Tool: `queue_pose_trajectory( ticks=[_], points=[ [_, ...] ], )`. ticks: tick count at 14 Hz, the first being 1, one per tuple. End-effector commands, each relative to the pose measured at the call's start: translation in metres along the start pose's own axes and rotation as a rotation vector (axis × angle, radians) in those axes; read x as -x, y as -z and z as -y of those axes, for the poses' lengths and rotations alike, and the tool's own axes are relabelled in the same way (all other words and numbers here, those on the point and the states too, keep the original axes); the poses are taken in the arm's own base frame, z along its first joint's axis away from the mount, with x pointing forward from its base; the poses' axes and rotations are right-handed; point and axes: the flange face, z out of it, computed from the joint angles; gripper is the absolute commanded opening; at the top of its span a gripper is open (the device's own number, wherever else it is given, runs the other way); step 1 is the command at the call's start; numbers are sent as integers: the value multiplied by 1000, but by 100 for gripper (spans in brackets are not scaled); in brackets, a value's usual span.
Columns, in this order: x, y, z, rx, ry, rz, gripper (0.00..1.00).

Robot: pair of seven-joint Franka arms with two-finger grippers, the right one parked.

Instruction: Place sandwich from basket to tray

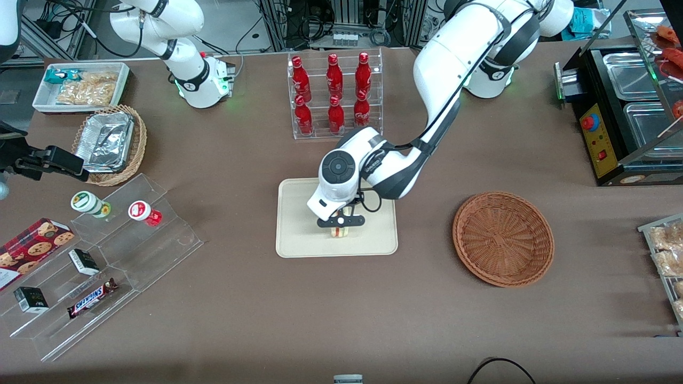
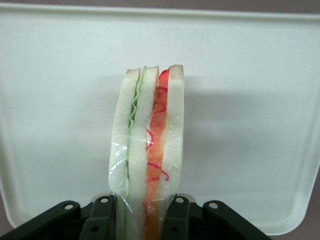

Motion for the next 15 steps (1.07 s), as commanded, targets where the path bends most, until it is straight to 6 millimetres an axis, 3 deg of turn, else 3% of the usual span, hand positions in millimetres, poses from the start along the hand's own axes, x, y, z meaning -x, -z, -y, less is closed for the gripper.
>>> queue_pose_trajectory(
  ticks=[1,5,6,7,8,10,12,14,15],
  points=[
    [2,-8,-9,0,-24,8,34],
    [3,-24,-7,-17,-27,23,42],
    [4,-25,-8,-18,-29,22,57],
    [3,-21,-8,-16,-31,15,89],
    [6,-13,-12,-13,-40,4,100],
    [9,20,-15,3,-47,-31,100],
    [9,58,-2,-20,-42,-38,100],
    [-13,94,43,-88,23,-32,100],
    [-19,102,67,-117,50,-21,100]
  ],
)
